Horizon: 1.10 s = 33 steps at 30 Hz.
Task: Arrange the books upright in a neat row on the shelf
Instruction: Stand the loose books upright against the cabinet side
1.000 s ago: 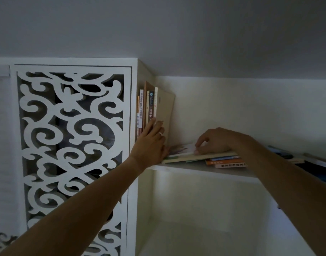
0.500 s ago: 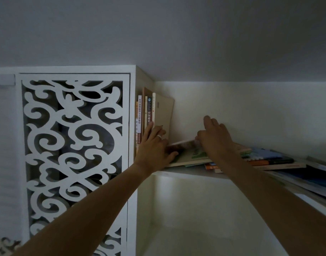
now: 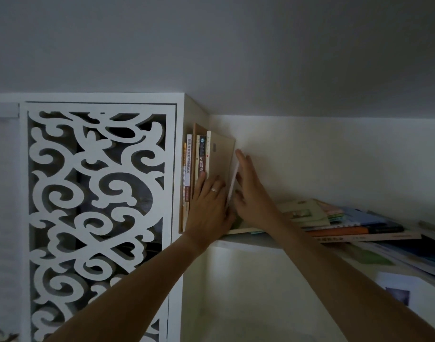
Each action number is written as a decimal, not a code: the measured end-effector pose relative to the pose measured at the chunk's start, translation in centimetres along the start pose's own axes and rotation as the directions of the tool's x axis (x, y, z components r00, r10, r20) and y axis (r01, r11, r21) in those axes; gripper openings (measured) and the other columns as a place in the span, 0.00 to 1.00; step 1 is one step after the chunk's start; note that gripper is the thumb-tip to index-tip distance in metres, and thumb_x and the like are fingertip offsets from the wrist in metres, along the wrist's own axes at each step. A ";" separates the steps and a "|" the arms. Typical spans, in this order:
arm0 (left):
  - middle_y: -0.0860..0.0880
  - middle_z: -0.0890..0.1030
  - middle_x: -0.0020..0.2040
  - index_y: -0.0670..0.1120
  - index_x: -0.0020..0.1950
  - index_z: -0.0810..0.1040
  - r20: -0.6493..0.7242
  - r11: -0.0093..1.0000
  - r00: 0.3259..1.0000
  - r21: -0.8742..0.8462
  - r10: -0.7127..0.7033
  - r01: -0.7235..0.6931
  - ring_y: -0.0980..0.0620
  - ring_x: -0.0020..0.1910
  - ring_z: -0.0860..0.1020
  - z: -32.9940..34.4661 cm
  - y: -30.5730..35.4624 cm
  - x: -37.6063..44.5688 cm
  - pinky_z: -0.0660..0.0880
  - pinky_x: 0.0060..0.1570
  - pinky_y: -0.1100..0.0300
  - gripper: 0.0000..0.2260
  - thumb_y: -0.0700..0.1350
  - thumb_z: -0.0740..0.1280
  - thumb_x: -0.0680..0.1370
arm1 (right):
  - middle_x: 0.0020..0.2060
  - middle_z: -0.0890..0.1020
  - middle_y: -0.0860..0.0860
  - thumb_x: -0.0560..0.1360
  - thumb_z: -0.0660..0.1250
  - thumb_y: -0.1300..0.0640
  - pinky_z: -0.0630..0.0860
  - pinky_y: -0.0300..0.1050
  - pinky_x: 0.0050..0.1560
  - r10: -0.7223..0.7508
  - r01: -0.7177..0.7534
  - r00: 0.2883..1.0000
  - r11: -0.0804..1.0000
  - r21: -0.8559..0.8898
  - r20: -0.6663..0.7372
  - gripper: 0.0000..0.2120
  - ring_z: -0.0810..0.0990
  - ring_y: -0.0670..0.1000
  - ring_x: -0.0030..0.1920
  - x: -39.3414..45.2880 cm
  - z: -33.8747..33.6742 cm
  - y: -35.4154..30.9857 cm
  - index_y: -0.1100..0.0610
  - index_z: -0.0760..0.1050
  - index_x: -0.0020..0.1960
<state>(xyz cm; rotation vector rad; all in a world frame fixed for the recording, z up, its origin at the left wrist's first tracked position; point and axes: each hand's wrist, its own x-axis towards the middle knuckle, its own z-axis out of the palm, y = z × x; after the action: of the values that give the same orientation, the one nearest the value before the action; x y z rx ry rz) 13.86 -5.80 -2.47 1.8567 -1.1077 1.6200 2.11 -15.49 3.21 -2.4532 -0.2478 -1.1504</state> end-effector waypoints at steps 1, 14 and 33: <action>0.43 0.81 0.60 0.43 0.59 0.81 -0.041 1.000 0.999 -0.015 0.003 -0.003 0.43 0.67 0.75 0.2 0.1 -0.2 0.59 0.78 0.42 0.18 0.56 0.68 0.79 | 0.82 0.48 0.51 0.78 0.63 0.68 0.72 0.52 0.70 -0.001 -0.001 1.000 0.998 0.071 0.020 0.49 0.65 0.51 0.76 0.4 0.5 -0.5 0.40 0.34 0.80; 0.38 0.58 0.83 0.37 0.77 0.69 -0.068 0.996 0.996 0.078 0.052 -0.046 0.39 0.83 0.51 0.7 -0.2 -0.5 0.53 0.80 0.38 0.26 0.43 0.67 0.81 | 0.68 0.75 0.58 0.79 0.62 0.64 0.77 0.50 0.61 0.192 -0.169 0.935 0.980 -0.102 0.298 0.38 0.78 0.56 0.63 0.8 1.0 -1.8 0.48 0.45 0.81; 0.44 0.52 0.85 0.46 0.72 0.78 0.077 0.981 0.997 0.194 -0.019 0.004 0.40 0.84 0.43 -0.2 0.4 -0.2 0.39 0.81 0.41 0.19 0.45 0.64 0.81 | 0.76 0.64 0.57 0.69 0.65 0.26 0.59 0.61 0.73 0.509 -0.347 0.857 0.442 -0.827 -0.088 0.43 0.65 0.58 0.74 -6.0 -9.6 1.9 0.53 0.66 0.74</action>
<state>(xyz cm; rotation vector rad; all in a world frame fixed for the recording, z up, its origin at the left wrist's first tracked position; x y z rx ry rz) 13.42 -5.78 -2.63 2.0623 -0.9986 1.7147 -7.75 -21.29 3.50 -3.1008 1.1074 -0.8986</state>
